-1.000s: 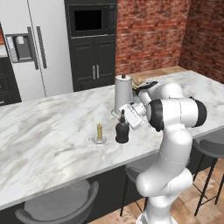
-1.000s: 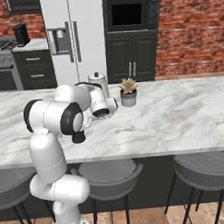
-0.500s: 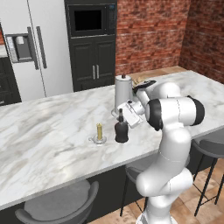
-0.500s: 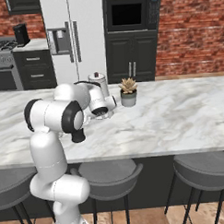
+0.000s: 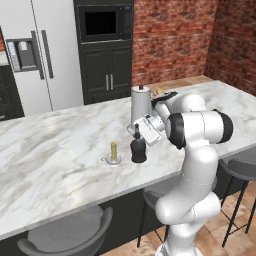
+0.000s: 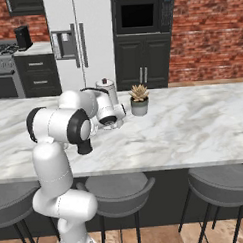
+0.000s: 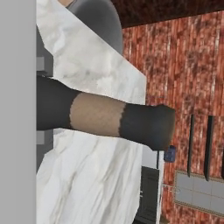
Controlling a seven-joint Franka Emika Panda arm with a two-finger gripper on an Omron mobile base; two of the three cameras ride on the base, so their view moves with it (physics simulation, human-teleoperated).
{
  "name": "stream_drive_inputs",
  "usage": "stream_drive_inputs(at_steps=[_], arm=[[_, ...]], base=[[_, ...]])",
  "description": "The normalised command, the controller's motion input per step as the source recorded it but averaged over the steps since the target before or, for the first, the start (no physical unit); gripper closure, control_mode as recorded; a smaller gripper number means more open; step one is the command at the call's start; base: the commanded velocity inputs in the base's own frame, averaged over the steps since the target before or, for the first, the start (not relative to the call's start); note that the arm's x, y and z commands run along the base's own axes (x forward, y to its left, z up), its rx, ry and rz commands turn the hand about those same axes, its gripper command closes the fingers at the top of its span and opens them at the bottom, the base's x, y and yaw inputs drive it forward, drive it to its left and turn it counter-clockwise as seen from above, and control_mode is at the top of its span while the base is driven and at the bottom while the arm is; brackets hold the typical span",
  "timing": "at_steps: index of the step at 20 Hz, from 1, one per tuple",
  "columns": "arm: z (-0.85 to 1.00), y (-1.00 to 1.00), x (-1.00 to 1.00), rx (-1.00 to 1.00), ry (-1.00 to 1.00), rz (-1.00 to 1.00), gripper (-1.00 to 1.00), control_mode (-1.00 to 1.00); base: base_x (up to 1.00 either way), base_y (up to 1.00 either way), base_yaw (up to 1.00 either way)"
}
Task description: Get the candle and the liquor from the cabinet and move them to the dining counter.
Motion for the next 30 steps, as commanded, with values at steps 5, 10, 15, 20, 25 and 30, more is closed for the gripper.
stream_drive_inputs(at_steps=[5, 10, 15, 20, 25, 30], arm=[[-0.18, -0.09, 0.0, 0.0, -0.01, 0.0, -1.0, -1.0], [0.0, -0.15, -0.07, 0.0, -0.06, 0.0, -1.0, -1.0], [0.0, -0.11, -0.09, 0.0, -0.07, 0.0, -1.0, -1.0], [0.0, -0.07, -0.03, 0.0, -0.04, 0.0, -1.0, -1.0], [0.06, -0.14, -0.01, 0.0, -0.01, 0.0, -1.0, -1.0], [0.07, -0.13, -0.08, 0.0, 0.0, 0.0, -1.0, -1.0]], base=[[0.0, 0.0, 0.0], [0.0, 0.0, 0.0], [0.0, 0.0, 0.0], [0.0, 0.0, 0.0], [0.0, 0.0, 0.0], [0.0, 0.0, 0.0]])
